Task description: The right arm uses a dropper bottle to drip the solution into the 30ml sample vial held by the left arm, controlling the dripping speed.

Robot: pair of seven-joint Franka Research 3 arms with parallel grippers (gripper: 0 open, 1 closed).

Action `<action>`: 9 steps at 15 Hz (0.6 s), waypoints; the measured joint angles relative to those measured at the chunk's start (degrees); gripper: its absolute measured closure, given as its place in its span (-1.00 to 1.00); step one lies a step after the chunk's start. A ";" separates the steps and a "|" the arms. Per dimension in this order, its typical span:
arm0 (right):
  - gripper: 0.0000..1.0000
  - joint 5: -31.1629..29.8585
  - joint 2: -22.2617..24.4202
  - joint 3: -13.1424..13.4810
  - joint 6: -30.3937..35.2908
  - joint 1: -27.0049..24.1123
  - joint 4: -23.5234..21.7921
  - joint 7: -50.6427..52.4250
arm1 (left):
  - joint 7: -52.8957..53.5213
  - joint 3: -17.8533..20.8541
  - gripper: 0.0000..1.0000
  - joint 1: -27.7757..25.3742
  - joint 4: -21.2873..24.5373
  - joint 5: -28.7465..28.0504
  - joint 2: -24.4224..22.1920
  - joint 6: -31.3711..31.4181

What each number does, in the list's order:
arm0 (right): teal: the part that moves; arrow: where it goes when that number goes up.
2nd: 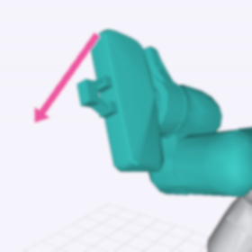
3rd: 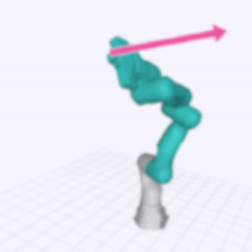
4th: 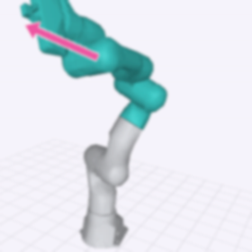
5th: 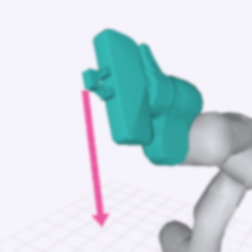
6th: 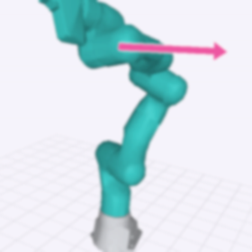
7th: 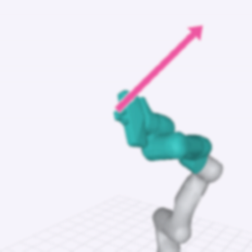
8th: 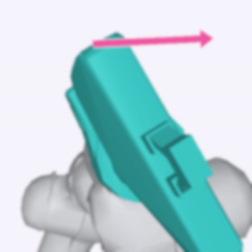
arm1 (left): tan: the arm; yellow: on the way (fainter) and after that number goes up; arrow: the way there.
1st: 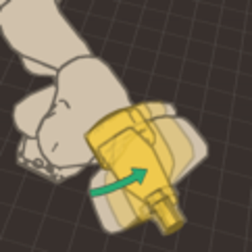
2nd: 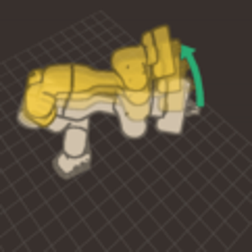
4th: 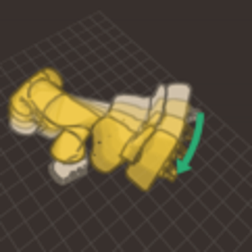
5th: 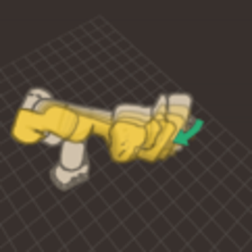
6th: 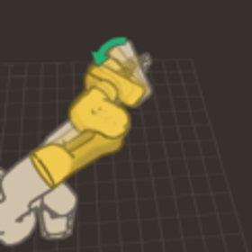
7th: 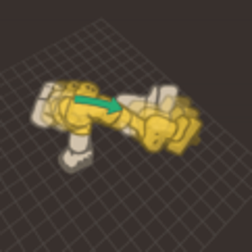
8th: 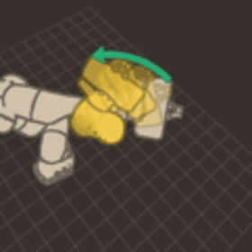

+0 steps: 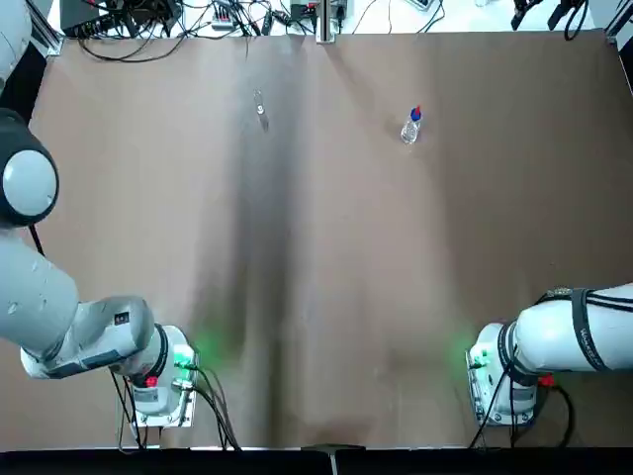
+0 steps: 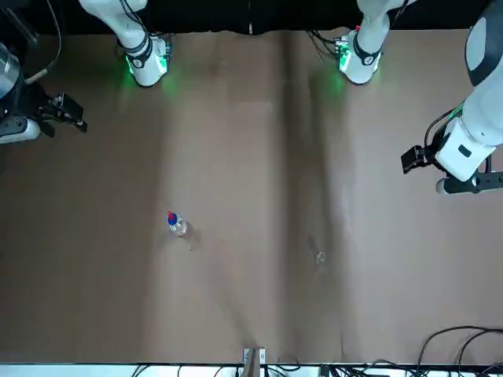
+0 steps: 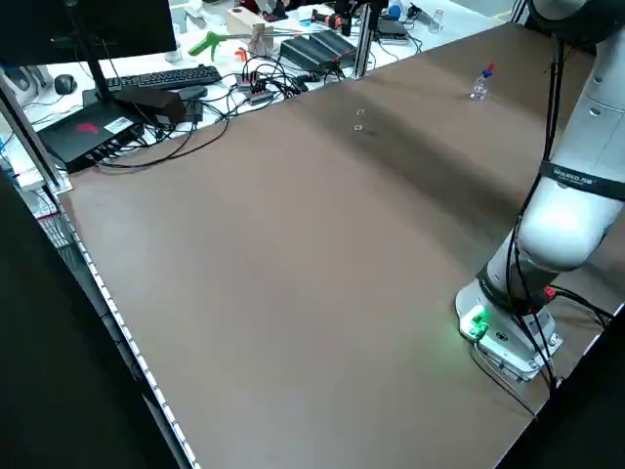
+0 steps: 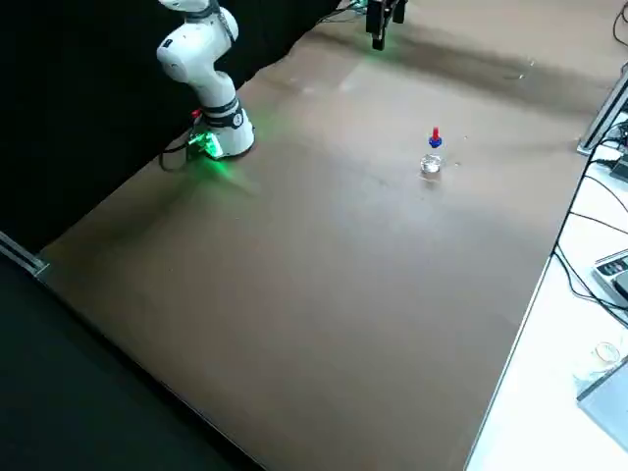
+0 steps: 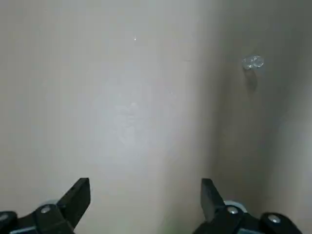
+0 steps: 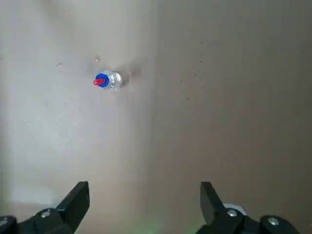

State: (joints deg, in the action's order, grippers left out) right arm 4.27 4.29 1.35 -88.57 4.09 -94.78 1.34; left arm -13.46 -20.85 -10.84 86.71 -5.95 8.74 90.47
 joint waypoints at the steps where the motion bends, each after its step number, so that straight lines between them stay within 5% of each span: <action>1: -1.00 0.00 0.00 0.00 0.00 0.00 -0.04 0.00 | 0.00 0.01 -1.00 -0.01 -0.04 0.00 0.00 0.00; 7: -1.00 0.00 0.00 0.02 -0.26 -0.01 -0.38 0.01 | 0.01 0.97 -1.00 -0.02 -0.34 0.02 -0.83 -0.06; 9: -1.00 0.00 0.00 -0.01 -0.54 -0.01 -0.40 0.03 | 0.12 4.63 -1.00 3.08 -0.31 0.75 -2.00 -0.52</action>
State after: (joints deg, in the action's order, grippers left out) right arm 4.27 4.29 1.34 -89.11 4.08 -95.18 1.37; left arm -13.34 -16.22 -7.76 86.40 -5.20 6.75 89.95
